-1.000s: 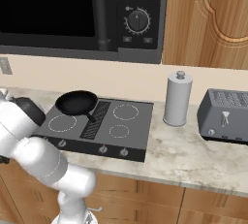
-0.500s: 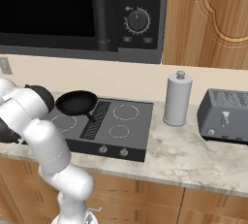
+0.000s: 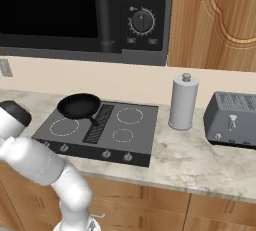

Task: Pick up the butter stick and place it in the pan. Then turn on the burner for the pan.

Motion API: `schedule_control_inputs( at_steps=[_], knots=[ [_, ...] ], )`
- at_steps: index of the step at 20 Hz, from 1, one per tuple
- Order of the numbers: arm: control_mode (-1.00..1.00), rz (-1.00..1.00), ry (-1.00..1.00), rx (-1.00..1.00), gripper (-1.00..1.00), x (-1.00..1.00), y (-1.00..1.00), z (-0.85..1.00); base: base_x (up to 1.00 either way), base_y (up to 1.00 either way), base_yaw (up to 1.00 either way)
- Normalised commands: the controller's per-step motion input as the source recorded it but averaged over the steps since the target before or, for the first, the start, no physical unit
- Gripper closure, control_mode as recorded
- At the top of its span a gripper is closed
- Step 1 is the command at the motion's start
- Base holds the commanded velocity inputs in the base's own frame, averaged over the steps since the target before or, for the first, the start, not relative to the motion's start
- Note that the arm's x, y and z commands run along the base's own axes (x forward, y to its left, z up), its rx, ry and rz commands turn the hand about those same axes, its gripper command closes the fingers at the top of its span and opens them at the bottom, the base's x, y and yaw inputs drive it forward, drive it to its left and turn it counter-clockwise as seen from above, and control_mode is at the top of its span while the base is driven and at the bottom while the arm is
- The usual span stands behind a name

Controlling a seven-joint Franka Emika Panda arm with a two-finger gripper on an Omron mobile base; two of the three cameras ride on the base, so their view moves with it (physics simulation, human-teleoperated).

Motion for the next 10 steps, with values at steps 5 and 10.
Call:
schedule_control_inputs(
  at_steps=[5, 10],
  knots=[
    [-1.00, 0.00, 0.03, -0.03, -1.00, 0.14, 0.31, 0.00, 0.00, 0.00, 0.00],
    [-1.00, 0.03, 0.00, 0.00, -1.00, 0.11, 0.18, -0.03, 0.00, 0.00, 0.00]
  ],
)
